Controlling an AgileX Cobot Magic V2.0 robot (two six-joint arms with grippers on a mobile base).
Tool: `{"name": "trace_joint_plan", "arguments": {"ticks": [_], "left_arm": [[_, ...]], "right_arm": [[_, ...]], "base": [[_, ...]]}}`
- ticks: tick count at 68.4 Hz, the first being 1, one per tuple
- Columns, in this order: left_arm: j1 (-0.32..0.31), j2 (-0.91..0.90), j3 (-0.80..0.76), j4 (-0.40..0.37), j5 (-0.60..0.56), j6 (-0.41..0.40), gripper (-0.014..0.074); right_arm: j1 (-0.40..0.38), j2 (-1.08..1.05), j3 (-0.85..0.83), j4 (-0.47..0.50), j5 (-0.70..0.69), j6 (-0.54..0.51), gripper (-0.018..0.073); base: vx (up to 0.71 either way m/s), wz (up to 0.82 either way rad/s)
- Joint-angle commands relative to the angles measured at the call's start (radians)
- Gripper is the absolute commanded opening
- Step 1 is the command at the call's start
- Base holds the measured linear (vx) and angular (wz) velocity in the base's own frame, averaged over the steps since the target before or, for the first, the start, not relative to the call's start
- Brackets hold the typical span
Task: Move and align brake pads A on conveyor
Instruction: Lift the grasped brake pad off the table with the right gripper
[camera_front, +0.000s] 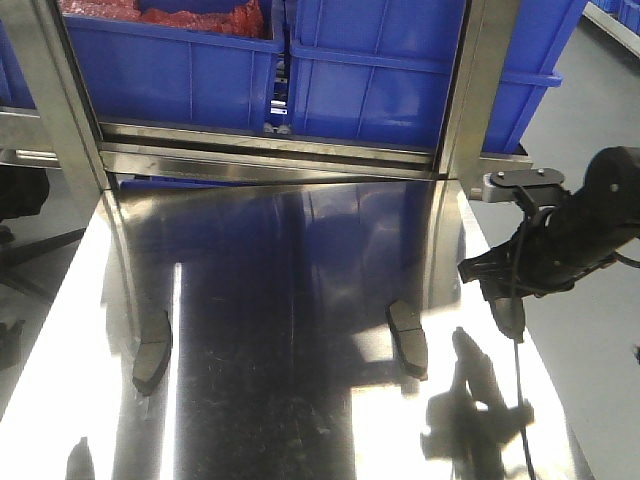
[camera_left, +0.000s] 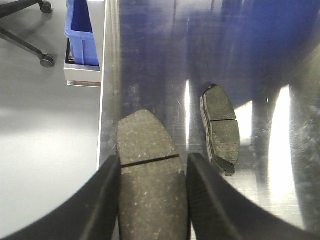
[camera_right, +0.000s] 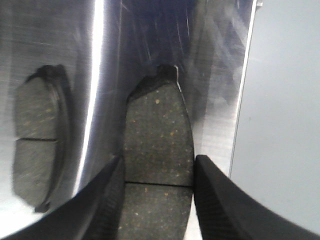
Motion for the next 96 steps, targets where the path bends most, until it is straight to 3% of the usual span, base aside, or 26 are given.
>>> {"name": "trace_joint_plan", "arguments": {"ticks": [1, 19, 40, 96], "left_arm": [[-0.004, -0.012, -0.028, -0.012, -0.072, -0.001, 0.0177], [-0.004, -0.012, -0.028, -0.012, -0.072, -0.001, 0.0177], [-0.004, -0.012, -0.028, -0.012, -0.072, -0.001, 0.0177], [-0.004, -0.012, -0.028, -0.012, -0.072, -0.001, 0.0177]], "right_arm": [[-0.001, -0.121, 0.037, 0.027, -0.083, -0.014, -0.0010], [-0.001, -0.360, 0.230, 0.030, -0.127, -0.014, -0.0010], [-0.001, -0.552, 0.326, 0.026, -0.122, -0.014, -0.0010], [-0.001, -0.592, 0.326, 0.026, -0.123, -0.014, -0.0010]], "base": [[0.00, 0.00], [0.00, 0.00], [0.00, 0.00], [0.00, 0.00]]}}
